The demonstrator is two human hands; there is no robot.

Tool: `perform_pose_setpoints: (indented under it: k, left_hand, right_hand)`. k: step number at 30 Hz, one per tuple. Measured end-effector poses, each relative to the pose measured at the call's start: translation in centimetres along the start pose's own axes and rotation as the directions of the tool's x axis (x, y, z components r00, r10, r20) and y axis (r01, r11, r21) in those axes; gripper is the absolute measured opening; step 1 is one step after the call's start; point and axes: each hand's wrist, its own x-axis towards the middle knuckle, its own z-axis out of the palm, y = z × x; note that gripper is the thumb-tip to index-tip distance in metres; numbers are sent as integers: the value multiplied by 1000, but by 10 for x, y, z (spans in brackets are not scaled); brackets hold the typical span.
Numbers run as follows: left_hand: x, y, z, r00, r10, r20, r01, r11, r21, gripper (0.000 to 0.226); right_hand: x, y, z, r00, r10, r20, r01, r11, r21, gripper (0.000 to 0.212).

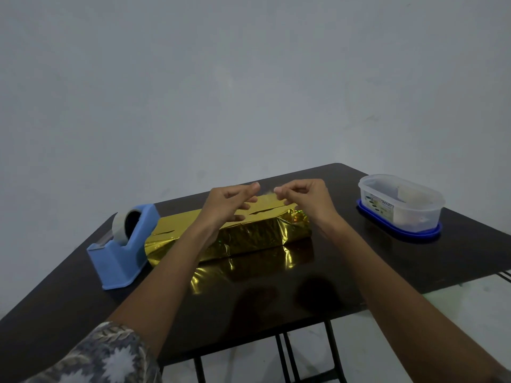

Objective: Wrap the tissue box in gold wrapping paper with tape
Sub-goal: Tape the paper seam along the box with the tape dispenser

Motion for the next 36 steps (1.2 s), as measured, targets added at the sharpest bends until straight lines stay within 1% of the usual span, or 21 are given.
perform_pose_setpoints:
  k: [2,4,7,8,9,11,12,13,14,15,17,18,20,23,25,28,30,32,34,36]
  left_hand:
    - [1,1,5,999,-12,40,14,999,-40,39]
    - [3,2,7,998,-25,52,28,998,-53,27]
    - [8,2,5,995,-65,72,70,995,-77,16]
    - [10,2,4,993,-83,80,90,992,-93,15]
    - [12,3,3,991,-104,82,113,987,-113,16]
    - [17,3,-1,987,-148,56,155,976,-151,16]
    - [21,2,-5,984,-172,41,176,971,-164,15]
    - [25,1,-9,980,-195,40,199,965,-169,16]
    - [29,0,-12,974,-221,58,227,959,-167,17]
    - [33,0,-15,963,-252,91,264,952,-155,19]
    - [39,-1,-14,933,-322,162,340,935,-99,24]
    - [42,-1,-12,920,-349,181,365,928,-68,25]
    - [49,0,-7,904,-386,183,396,918,-23,29]
    - [58,1,-1,886,-435,159,433,900,47,31]
    - [62,2,2,872,-468,142,459,884,92,30]
    - [66,3,6,860,-494,129,460,860,222,28]
    - [67,5,9,858,-501,112,454,842,291,32]
    - [70,5,12,856,-509,92,462,832,308,31]
    - [72,5,14,848,-524,81,478,822,310,29]
    - [74,5,15,840,-537,77,489,811,323,29]
  right_hand:
    - [0,0,5,1000,11,2,-11,1000,25,10]
    - [-1,0,7,1000,24,-4,-24,999,37,9]
    - [1,5,10,999,51,-19,-51,999,3,13]
    - [4,8,11,997,58,-50,-59,998,-20,20]
    - [8,11,11,991,77,-107,-81,996,-29,33]
    - [18,17,4,955,166,-244,-177,984,-22,65]
    - [24,21,-1,933,220,-284,-246,968,-57,72]
    - [29,27,-6,917,288,-276,-324,941,-95,72]
    - [33,32,-9,903,365,-225,-397,911,-114,67]
    - [35,36,-10,882,445,-153,-461,882,-96,65]
    - [38,38,-7,825,566,-8,-566,824,-28,78]
    - [38,37,-5,801,598,41,-597,802,-25,84]
    - [41,38,-2,770,634,67,-631,773,-60,86]
    - [42,45,1,732,679,53,-674,733,-89,76]
    - [42,49,3,704,708,55,-704,706,-72,73]
    - [41,52,4,693,718,69,-718,696,-22,65]
    - [42,55,4,686,723,82,-726,687,12,62]
    - [42,56,4,685,723,87,-728,685,34,63]
    - [42,56,4,680,728,85,-733,679,42,69]
    - [42,54,4,682,726,87,-731,680,49,68]
